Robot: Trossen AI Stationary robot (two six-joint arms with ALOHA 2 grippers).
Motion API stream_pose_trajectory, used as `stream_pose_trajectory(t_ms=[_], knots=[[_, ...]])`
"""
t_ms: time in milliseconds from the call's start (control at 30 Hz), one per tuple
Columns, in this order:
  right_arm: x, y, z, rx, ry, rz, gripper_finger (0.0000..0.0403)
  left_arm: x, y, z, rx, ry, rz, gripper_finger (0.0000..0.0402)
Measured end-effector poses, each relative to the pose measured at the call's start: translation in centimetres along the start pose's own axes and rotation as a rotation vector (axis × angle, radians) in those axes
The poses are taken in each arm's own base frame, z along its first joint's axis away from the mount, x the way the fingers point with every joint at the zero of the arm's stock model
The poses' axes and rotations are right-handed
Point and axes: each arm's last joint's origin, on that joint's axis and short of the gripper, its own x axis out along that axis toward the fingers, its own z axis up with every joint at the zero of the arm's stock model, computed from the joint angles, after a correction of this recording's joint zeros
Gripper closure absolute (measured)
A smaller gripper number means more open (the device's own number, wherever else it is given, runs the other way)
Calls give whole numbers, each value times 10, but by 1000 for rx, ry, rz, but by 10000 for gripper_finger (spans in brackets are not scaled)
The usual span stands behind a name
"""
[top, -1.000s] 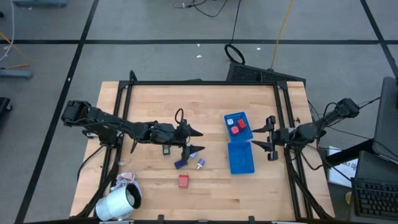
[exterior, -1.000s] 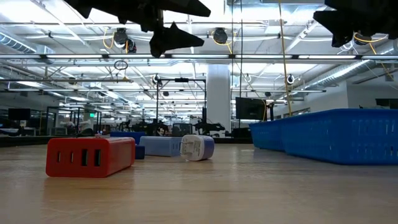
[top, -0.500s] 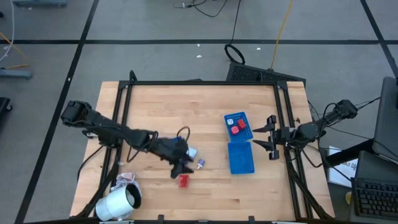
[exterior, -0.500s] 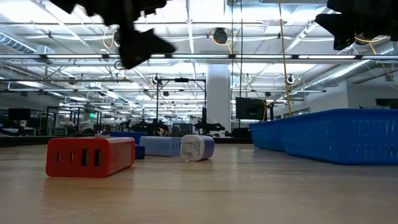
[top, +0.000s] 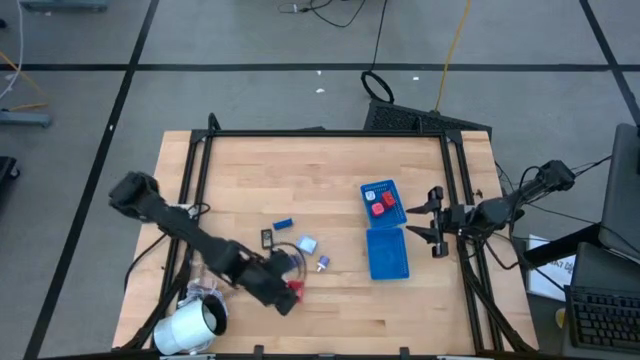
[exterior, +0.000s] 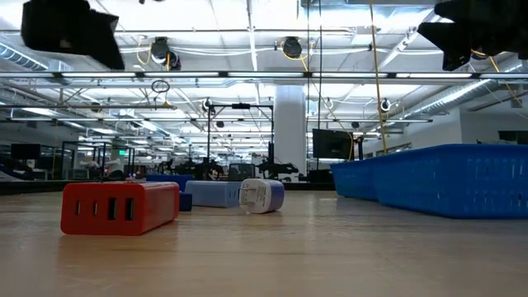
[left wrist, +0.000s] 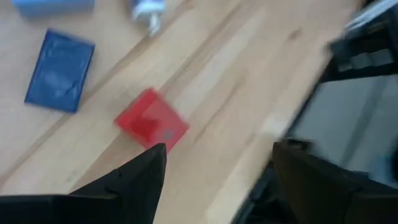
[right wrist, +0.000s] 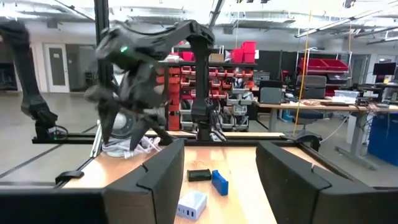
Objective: Pick & Place Office items
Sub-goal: Put the red charger adapter into the top blue bin
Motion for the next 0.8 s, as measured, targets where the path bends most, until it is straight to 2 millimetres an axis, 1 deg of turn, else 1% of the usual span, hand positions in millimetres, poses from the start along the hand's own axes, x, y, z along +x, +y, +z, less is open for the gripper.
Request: stream_pose_trajectory(t_ms=[133, 233, 333, 400, 467, 600, 733, 800], knots=[[-1, 0, -4, 50, -26, -2, 214, 32, -5, 4, -35, 124, 244, 108], [-2, -1, -6, 69, -45, -4, 214, 54, -1, 11, -97, 204, 446, 108], [-3, -1, -4, 95, -87, -8, 214, 65, 4, 20, -189, 240, 597, 108], [-3, -2, -3, 126, -99, -14, 214, 73, 4, 22, -218, 203, 618, 108], [-3, -2, -4, 145, -88, -12, 214, 78, -1, 20, -232, 164, 575, 108], [-3, -1, -5, 175, -84, -8, 214, 82, -12, 14, -339, 111, 488, 108], [-2, -1, -6, 170, -71, -7, 214, 82, -16, 6, -451, 75, 480, 108], [-1, 0, -7, 166, -65, -7, 214, 82, -16, 3, -480, 41, 485, 108]])
